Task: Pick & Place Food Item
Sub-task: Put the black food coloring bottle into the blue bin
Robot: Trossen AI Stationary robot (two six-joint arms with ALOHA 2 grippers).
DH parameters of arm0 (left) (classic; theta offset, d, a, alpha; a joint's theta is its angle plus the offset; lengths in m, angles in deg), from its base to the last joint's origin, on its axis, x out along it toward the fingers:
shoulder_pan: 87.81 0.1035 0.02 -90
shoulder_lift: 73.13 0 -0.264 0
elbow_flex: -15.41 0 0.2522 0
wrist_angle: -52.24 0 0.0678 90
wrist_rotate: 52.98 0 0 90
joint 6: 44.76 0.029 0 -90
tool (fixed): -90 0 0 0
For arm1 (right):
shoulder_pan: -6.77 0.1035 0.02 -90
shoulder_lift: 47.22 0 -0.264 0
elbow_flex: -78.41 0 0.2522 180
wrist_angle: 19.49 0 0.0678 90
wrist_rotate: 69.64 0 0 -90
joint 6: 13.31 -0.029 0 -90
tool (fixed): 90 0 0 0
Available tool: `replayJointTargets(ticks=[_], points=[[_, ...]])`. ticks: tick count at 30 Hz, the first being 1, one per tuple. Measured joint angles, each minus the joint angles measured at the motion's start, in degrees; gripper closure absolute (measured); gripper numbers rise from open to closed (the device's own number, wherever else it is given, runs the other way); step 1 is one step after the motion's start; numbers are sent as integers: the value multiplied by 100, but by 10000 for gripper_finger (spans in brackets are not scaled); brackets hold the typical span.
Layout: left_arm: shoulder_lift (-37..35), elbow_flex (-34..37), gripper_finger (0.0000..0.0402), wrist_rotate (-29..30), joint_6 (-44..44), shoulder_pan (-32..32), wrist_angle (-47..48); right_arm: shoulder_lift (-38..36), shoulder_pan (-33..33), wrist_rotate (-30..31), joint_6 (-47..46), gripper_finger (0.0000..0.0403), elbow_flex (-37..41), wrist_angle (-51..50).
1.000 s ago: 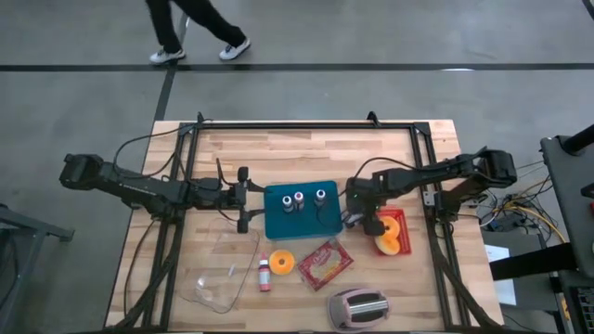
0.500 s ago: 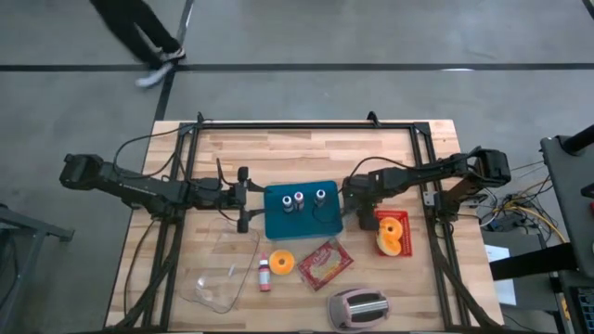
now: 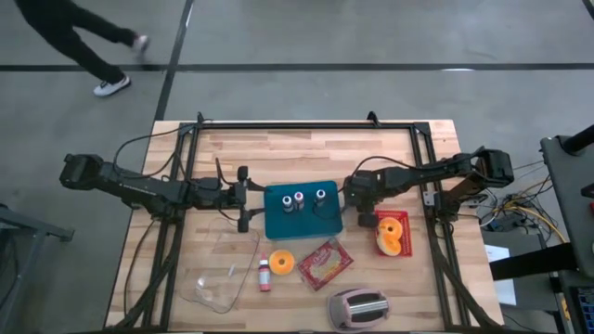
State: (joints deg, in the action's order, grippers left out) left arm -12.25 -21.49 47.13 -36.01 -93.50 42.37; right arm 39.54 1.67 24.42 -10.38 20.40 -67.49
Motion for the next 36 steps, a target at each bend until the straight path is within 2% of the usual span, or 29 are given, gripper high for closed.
replayJointTargets(ticks=[9, 19, 29, 36], points=[[-4, -2, 149, 0, -5, 0, -45, -119, 2, 314, -138, 314, 0, 60], [-4, -2, 149, 3, -17, 0, -74, -491, 4, 1151, -207, 315, -94, 13], [-4, -4, 149, 7, -17, 0, -345, -852, -6, 1942, 187, 316, -949, -47], [4, -110, 149, 7, -59, 141, -560, -683, -4, 2012, 739, 316, -1780, -149]])
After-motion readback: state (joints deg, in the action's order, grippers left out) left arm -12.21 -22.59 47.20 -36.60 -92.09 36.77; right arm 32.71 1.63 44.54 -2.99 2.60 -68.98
